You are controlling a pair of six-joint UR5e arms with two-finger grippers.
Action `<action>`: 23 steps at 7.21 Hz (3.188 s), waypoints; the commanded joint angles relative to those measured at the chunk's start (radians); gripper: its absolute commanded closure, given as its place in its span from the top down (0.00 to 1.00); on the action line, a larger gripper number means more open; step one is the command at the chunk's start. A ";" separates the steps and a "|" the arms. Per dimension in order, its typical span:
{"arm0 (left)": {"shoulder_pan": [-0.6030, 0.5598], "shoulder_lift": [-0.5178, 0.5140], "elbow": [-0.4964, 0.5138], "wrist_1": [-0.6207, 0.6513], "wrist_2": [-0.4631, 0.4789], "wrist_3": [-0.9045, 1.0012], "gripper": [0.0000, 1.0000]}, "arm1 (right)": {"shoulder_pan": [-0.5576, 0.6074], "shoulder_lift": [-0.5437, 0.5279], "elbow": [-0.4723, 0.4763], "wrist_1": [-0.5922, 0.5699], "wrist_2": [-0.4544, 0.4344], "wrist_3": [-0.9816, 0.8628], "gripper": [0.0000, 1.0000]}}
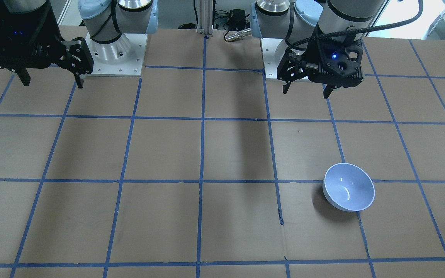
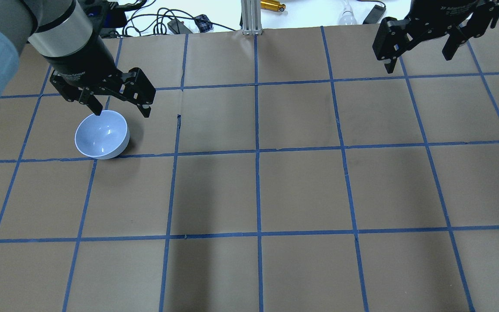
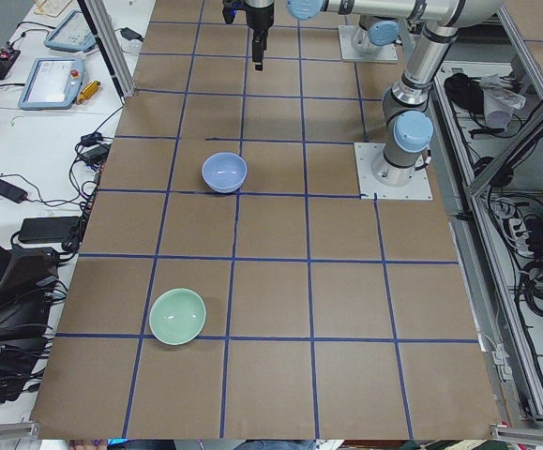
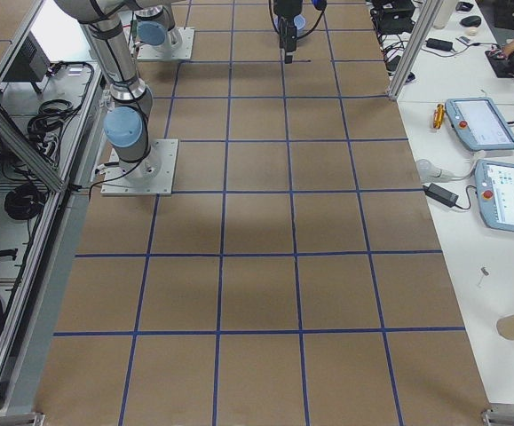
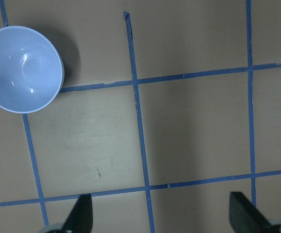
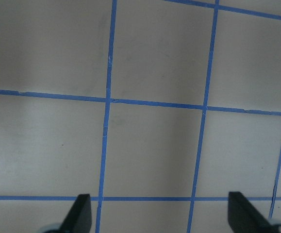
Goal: Stack green bowl on blue bowl
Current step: 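Move the left gripper away from the blue bowl toward the green bowl, then lower the left gripper onto the pale green bowl rim and grasp it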
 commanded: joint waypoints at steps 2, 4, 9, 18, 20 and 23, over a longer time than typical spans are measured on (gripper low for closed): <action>0.249 -0.024 -0.009 -0.006 -0.013 0.304 1.00 | 0.000 0.000 0.000 0.000 0.000 0.000 1.00; 0.428 -0.035 -0.047 0.009 -0.017 0.620 1.00 | 0.000 0.000 0.000 0.000 0.000 0.000 1.00; 0.729 -0.305 0.000 0.289 -0.017 1.260 1.00 | 0.000 0.000 0.000 0.000 0.000 0.000 1.00; 0.871 -0.762 0.422 0.403 0.017 1.908 1.00 | 0.000 0.000 0.000 0.000 0.000 0.000 1.00; 0.875 -0.801 0.436 0.434 0.017 2.034 1.00 | 0.000 0.000 0.000 0.000 0.000 0.000 1.00; 0.877 -0.848 0.477 0.438 0.015 2.193 1.00 | 0.000 0.000 0.000 0.000 0.000 0.000 1.00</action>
